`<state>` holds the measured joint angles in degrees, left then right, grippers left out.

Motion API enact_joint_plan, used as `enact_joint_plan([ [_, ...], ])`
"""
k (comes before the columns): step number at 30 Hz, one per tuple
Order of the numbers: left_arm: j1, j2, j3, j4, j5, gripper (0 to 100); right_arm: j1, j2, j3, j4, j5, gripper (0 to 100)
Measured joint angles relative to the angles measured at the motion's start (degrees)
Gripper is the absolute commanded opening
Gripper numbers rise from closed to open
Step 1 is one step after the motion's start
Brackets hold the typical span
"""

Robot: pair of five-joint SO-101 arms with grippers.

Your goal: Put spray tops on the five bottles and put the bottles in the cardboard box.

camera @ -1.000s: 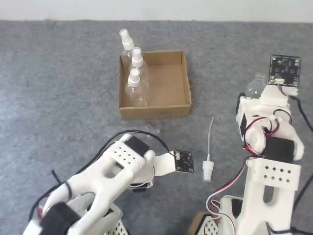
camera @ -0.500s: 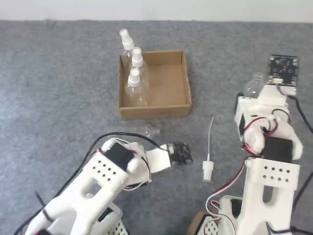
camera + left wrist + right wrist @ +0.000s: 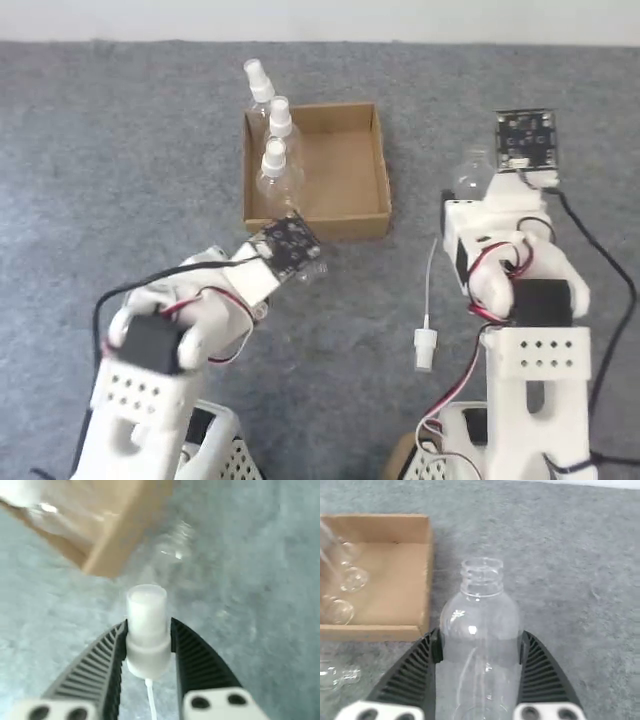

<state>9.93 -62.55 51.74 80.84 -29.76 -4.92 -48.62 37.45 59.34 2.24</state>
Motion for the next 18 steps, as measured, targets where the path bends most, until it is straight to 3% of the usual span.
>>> enact_joint_plan([
  [9, -4.8, -7.7, 0.0, -11.6, 13.0, 1, -8.5, 0.1, 1.4, 0.0, 0.0, 5.2],
  [18, -5.3, -8.1, 0.0, -20.6, 25.9, 1, -14.6, -1.8, 3.2, 0.0, 0.0, 5.1],
])
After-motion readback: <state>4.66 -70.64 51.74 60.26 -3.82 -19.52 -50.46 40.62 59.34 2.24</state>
